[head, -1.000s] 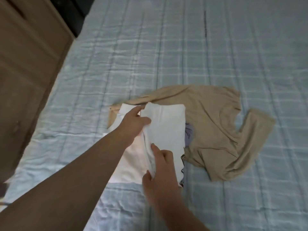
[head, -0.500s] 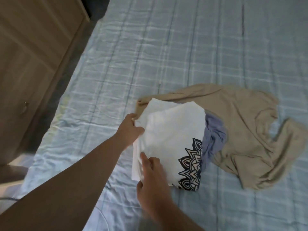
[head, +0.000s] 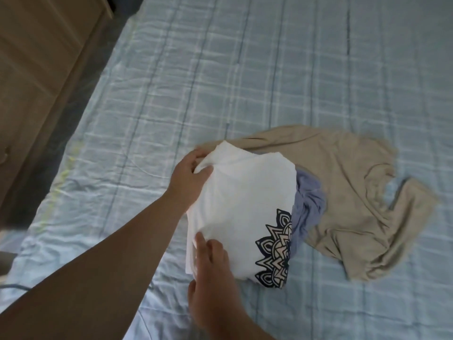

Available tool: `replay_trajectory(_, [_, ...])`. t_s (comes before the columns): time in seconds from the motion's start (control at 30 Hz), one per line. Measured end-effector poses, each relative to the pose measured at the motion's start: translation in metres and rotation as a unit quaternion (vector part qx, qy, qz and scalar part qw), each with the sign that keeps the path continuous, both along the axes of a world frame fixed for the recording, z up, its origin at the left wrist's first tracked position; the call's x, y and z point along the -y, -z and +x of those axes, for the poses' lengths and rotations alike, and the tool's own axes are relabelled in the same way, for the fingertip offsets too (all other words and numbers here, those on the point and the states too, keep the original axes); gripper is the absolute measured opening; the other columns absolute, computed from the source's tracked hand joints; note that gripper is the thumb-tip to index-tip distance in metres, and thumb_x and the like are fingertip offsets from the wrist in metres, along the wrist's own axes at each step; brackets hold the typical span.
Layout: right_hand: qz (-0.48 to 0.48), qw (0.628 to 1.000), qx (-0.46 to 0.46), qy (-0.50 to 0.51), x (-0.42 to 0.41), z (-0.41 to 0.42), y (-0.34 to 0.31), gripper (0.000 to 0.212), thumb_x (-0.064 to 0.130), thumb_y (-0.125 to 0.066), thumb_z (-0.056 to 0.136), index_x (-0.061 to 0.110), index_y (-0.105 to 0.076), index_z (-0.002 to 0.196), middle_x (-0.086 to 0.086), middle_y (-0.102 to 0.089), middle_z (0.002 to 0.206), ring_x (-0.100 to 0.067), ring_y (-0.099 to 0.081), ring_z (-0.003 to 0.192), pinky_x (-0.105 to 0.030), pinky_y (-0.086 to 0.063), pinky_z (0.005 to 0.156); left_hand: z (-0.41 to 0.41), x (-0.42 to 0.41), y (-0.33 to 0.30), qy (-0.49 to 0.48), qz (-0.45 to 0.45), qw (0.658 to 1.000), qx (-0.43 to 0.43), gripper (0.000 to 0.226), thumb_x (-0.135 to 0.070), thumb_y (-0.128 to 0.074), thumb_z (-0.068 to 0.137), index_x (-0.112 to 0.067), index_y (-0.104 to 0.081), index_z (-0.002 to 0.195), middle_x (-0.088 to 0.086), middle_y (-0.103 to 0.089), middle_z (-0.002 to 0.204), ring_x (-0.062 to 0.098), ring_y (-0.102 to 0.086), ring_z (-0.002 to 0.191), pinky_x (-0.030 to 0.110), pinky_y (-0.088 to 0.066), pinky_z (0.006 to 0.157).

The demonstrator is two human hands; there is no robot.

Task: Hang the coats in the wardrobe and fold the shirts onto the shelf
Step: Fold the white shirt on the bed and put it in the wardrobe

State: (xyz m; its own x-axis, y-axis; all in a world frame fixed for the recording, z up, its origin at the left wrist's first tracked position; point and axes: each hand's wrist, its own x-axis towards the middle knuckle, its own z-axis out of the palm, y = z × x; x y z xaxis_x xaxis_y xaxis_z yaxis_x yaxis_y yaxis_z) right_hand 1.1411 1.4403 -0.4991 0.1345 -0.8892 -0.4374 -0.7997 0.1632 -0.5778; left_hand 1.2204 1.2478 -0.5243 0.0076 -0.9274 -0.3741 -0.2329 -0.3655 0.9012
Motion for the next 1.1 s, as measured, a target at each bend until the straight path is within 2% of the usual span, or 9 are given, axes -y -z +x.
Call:
replay_trajectory(0.1, [0.015,0.999,0.010,-0.037,0.000,-0.002,0.005,0.081,0.028,-0.040,0.080,0.027,-0.010,0.155,0.003,-0.024,0.147,-0.018,-0.035,0.128,-0.034,-0.036,0.111,0.007,-0.007,0.012,-0.021,0.025,0.991,0.129,0.037,-0.027,-0.067,0.089,-0.027,-0.054,0.124,-0.010,-0.058,0.094,0.022,-0.062,0.093,0.025,-0.044,0.069])
replay_trajectory(0.17, [0.017,0.998,0.059,-0.015,0.006,-0.010,0.000,0.075,0.037,-0.027,0.078,0.028,-0.024,0.152,0.006,-0.032,0.146,-0.012,-0.042,0.128,-0.030,-0.039,0.108,0.007,-0.013,0.015,-0.024,0.027,0.979,0.198,0.055,-0.034,-0.068,0.088,-0.021,-0.044,0.136,-0.002,-0.054,0.108,0.023,-0.058,0.103,0.030,-0.046,0.080])
replay_trajectory(0.33, [-0.162,0.976,0.056,0.132,0.046,-0.068,-0.007,0.043,0.022,-0.036,0.087,0.022,-0.059,0.123,0.008,-0.058,0.120,-0.009,-0.054,0.111,-0.016,-0.039,0.097,-0.014,-0.032,0.001,0.050,-0.230,0.904,0.357,0.050,-0.021,-0.061,0.089,-0.012,-0.047,0.136,0.013,-0.047,0.135,0.029,-0.043,0.125,0.045,-0.038,0.104])
replay_trajectory(0.43, [-0.205,0.966,-0.039,0.152,0.074,-0.108,0.006,0.044,0.018,-0.043,0.090,0.016,-0.056,0.132,-0.002,-0.055,0.135,-0.016,-0.042,0.129,-0.038,-0.034,0.112,-0.031,-0.048,0.006,0.211,-0.289,0.848,0.391,0.053,-0.024,-0.051,0.091,-0.014,-0.045,0.143,0.012,-0.037,0.152,0.030,-0.031,0.143,0.048,-0.027,0.115])
replay_trajectory(0.53, [-0.179,0.963,-0.176,0.094,0.094,-0.129,0.025,0.058,0.032,-0.032,0.097,0.016,-0.032,0.152,-0.005,-0.027,0.161,-0.021,-0.016,0.151,-0.046,-0.010,0.123,-0.044,-0.060,0.020,0.281,-0.238,0.813,0.451,0.058,-0.038,-0.037,0.098,-0.023,-0.029,0.153,0.010,-0.020,0.162,0.029,-0.012,0.151,0.053,-0.013,0.120])
replay_trajectory(0.63, [-0.139,0.966,-0.212,0.043,0.099,-0.136,0.048,0.063,0.041,-0.024,0.100,0.017,-0.017,0.157,-0.007,-0.012,0.165,-0.025,-0.006,0.152,-0.051,-0.010,0.122,-0.043,-0.063,0.034,0.272,-0.187,0.811,0.483,0.062,-0.051,-0.028,0.099,-0.027,-0.019,0.156,0.008,-0.011,0.164,0.027,-0.004,0.152,0.054,-0.010,0.121])
replay_trajectory(0.93, [-0.139,0.968,-0.207,0.042,0.107,-0.139,0.077,0.065,0.039,-0.030,0.100,0.019,-0.010,0.158,-0.010,-0.010,0.165,-0.026,-0.006,0.153,-0.047,-0.009,0.123,-0.044,-0.052,0.058,0.289,-0.147,0.807,0.494,0.064,-0.056,-0.018,0.098,-0.033,-0.009,0.156,0.005,-0.004,0.165,0.026,-0.001,0.152,0.052,-0.009,0.121])
replay_trajectory(1.0, [-0.146,0.972,-0.174,0.052,0.108,-0.140,0.073,0.065,0.039,-0.032,0.099,0.018,-0.015,0.158,-0.010,-0.014,0.164,-0.025,-0.009,0.152,-0.047,-0.011,0.123,-0.043,-0.050,0.054,0.296,-0.151,0.813,0.478,0.063,-0.054,-0.018,0.098,-0.032,-0.011,0.156,0.005,-0.005,0.165,0.026,-0.002,0.152,0.052,-0.010,0.121])
replay_trajectory(1.1, [-0.144,0.978,-0.040,0.143,0.101,-0.147,0.057,0.062,0.031,-0.044,0.095,0.020,-0.027,0.154,-0.005,-0.017,0.164,-0.018,-0.009,0.151,-0.037,-0.012,0.122,-0.030,-0.053,0.043,0.250,-0.170,0.851,0.429,0.058,-0.044,-0.032,0.098,-0.025,-0.028,0.152,0.006,-0.016,0.163,0.027,-0.009,0.151,0.052,-0.014,0.120])
